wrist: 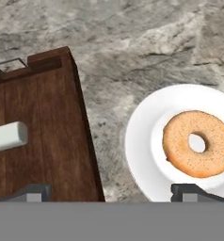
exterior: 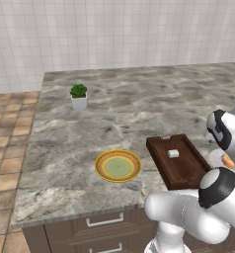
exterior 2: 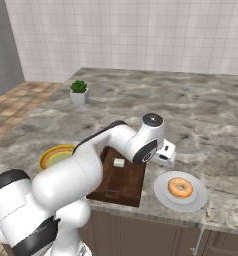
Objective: Move the dessert items from the plates to the tray.
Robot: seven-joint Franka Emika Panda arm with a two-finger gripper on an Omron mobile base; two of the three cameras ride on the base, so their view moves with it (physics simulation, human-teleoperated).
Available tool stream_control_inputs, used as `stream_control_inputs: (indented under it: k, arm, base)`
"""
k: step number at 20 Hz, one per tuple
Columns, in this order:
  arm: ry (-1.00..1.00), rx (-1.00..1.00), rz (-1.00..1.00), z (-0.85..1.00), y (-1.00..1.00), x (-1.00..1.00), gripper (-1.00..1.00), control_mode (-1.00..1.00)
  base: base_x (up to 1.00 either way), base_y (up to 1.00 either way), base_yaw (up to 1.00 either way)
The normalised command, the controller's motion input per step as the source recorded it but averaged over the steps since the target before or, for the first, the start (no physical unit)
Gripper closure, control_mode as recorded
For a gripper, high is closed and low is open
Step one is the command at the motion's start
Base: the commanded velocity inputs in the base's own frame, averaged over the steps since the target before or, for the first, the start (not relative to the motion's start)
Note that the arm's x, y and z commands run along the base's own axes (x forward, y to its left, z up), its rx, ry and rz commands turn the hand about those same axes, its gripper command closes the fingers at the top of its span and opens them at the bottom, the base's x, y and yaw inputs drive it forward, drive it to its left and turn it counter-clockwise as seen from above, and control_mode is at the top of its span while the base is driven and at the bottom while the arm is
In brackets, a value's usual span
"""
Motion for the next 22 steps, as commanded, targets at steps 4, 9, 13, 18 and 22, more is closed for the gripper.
stream_control_inputs:
  k: [4, 9, 13, 18, 22]
  arm:
    - [0.08, -0.05, -0.04, -0.12, -0.26, 0.05, -1.00, -1.00]
    - [0.20, -0.14, -0.03, -0.14, 0.00, 0.00, -1.00, -1.00]
    - [0.22, -0.07, -0.02, -0.03, 0.00, 0.03, -1.00, -1.00]
    - [0.02, 0.03, 0.00, -0.11, 0.00, 0.00, -1.00, -1.00]
    - [0.00, 0.10, 0.00, -0.28, -0.16, 0.00, -1.00, -1.00]
  base:
    - [0.00, 0.00, 0.00]
    - [0.00, 0.00, 0.00]
    - [0.00, 0.00, 0.00]
    - [0.00, 0.00, 0.00]
    - [0.00, 0.00, 0.00]
